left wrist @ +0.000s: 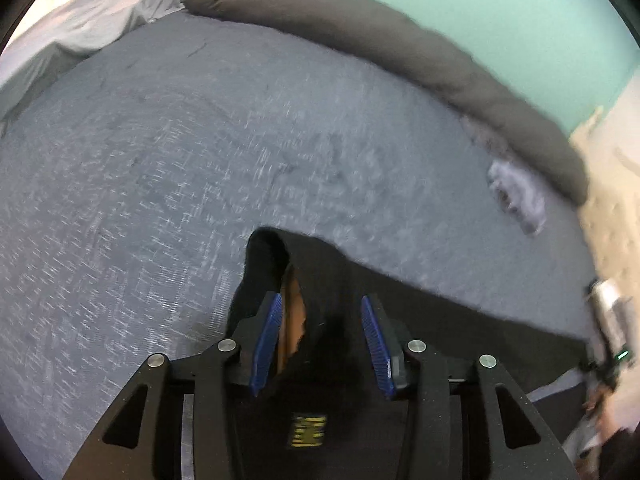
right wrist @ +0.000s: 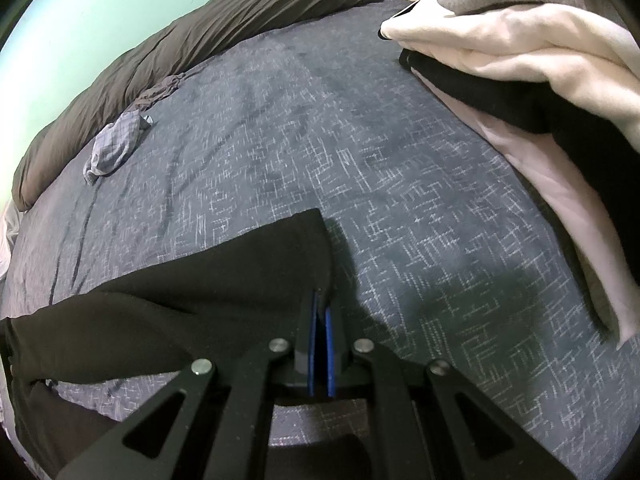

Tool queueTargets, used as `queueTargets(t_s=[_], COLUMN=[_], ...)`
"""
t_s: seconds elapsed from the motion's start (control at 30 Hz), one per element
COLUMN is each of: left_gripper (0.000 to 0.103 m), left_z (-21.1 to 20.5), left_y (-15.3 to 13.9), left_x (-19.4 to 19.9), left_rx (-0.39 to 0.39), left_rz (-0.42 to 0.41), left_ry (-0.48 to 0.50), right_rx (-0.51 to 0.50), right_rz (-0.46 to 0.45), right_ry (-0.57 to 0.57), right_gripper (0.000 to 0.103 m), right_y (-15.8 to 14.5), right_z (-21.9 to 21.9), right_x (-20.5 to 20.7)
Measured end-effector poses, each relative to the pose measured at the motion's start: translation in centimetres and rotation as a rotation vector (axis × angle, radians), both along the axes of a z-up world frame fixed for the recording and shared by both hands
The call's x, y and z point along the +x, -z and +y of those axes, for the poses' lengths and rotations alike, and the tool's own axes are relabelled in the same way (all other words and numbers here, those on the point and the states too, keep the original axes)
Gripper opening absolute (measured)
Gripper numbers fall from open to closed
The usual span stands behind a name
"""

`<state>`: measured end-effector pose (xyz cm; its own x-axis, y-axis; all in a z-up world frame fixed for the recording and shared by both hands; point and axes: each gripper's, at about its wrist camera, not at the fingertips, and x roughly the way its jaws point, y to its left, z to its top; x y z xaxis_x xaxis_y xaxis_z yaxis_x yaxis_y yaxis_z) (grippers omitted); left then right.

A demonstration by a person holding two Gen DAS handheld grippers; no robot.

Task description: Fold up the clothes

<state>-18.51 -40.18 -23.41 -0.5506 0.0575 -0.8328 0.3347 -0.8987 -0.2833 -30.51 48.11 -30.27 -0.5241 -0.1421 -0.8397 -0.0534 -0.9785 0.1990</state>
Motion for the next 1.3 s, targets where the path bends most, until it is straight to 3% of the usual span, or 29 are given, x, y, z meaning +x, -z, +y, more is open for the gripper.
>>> queueTargets(t_s=[0.07,0.1,0.27,0.47,0.67,0.73,0.77,0.8,0.83,0.9,1.17,1.23,1.3], left_gripper=[0.028,0.002,0.003,0.003,0.007,0.008,0.010,0.016,0.022,0.023,0.030,0.030,0.030], left_z=[0.2,0.3,-0.5,-2.2,-2.5,-2.6,-2.6,-2.7,-2.7,-2.9,-3.7,-3.7,-3.5], left_y=[1.1,1.2,0.6,0.0,0.7,0.8,0.9,0.9,1.0,1.0,1.4,1.5,1.7], left_x=[-0.3,-0.3,0.5,2.1,2.0,2.0,1.9,1.9,1.8,1.8,0.8,0.2,-0.5], left_rx=[0.004,-0.012,-0.086,-0.120,-0.114,-0.107,-0.103,-0.099,-0.095,-0.085,-0.032,-0.026,-0.026], left_rz=[-0.037,-0.048,-0.072,-0.104,-0.120,-0.118,-0.118,-0.117,-0.116,-0.105,-0.061,-0.058,-0.058], left_ry=[0.007,0.007,-0.019,-0.045,-0.054,-0.058,-0.060,-0.062,-0.064,-0.072,-0.104,-0.103,-0.093], right_rx=[-0.003,-0.006,-0.015,-0.007,-0.039,-0.057,-0.064,-0.071,-0.083,-0.110,-0.063,-0.048,-0.046], right_rz=[0.000,0.002,0.034,0.042,-0.010,0.013,0.028,0.043,0.051,0.061,-0.028,-0.049,-0.047], right_ry=[-0.002,-0.003,-0.006,-0.005,-0.026,-0.026,-0.021,-0.021,-0.027,-0.044,-0.085,-0.086,-0.085], right_gripper=[0.003,0.003,0.003,0.003,0.003,0.005,0.007,0.016,0.033,0.043,0.043,0.025,0.016], right_y=[0.0,0.0,-1.1,-1.6,-0.4,-1.0,-1.4,-1.7,-2.0,-2.5,-1.5,-0.9,-0.7], right_z=[0.0,0.1,0.9,1.4,1.1,1.4,1.6,1.7,1.7,1.7,0.0,-0.2,-0.2], right_x=[0.1,0.1,0.4,0.5,0.3,0.2,0.1,0.0,-0.3,-1.0,-4.6,-4.9,-5.1])
